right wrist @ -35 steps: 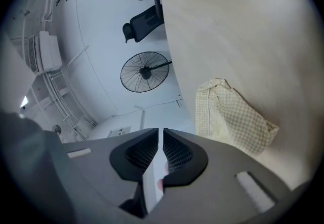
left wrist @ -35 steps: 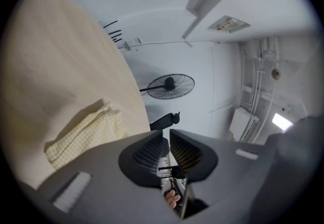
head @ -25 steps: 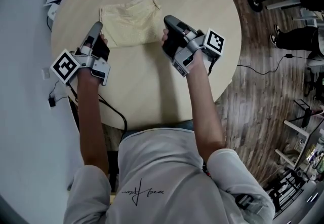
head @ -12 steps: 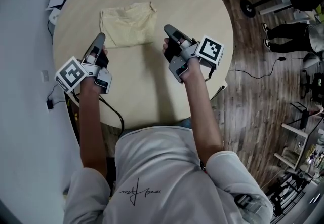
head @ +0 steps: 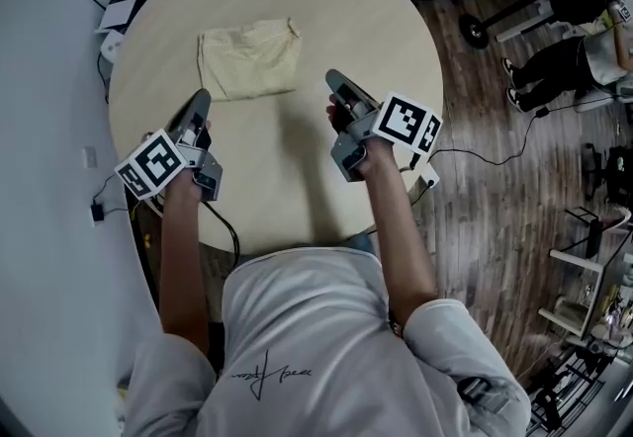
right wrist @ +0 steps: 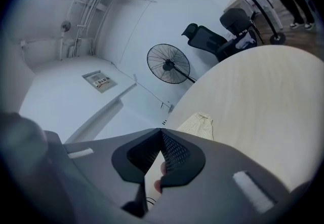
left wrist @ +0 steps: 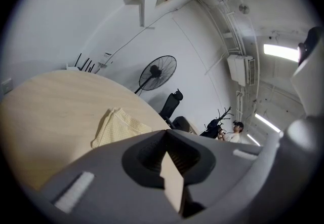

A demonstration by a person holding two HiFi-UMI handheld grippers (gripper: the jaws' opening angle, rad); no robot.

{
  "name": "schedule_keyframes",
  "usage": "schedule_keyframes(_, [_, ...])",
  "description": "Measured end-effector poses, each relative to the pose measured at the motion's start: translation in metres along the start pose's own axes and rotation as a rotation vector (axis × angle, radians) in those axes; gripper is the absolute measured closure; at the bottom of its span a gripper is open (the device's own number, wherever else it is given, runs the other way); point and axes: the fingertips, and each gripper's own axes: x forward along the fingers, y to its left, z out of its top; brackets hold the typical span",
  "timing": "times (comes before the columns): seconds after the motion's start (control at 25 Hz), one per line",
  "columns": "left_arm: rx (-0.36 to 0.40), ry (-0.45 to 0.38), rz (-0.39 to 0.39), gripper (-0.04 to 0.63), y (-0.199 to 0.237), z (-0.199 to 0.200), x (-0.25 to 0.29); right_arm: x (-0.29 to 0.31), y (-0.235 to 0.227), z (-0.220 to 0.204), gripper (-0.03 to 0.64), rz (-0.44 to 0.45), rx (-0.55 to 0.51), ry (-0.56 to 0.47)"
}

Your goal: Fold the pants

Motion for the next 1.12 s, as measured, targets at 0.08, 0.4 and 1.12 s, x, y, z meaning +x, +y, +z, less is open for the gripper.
schedule_keyframes(0.08, [0.03,-0.001,0.012,0.541,-0.008,-0.006,-0.013,-0.014,0.008,-0.005,0.623,-0.012,-0.053,0.001])
schedule_keyframes(0.4, [0.178,0.008,0.044,0.541,-0.032,-0.027,-0.043,-0.051,0.024,-0.02,0.623,-0.073,-0.286,0.038])
schedule_keyframes(1.12, [0.325,-0.018,0.073,0.541,-0.058,-0.062,-0.105,-0.117,0.054,-0.066,0.623,-0.146,-0.617,0.01])
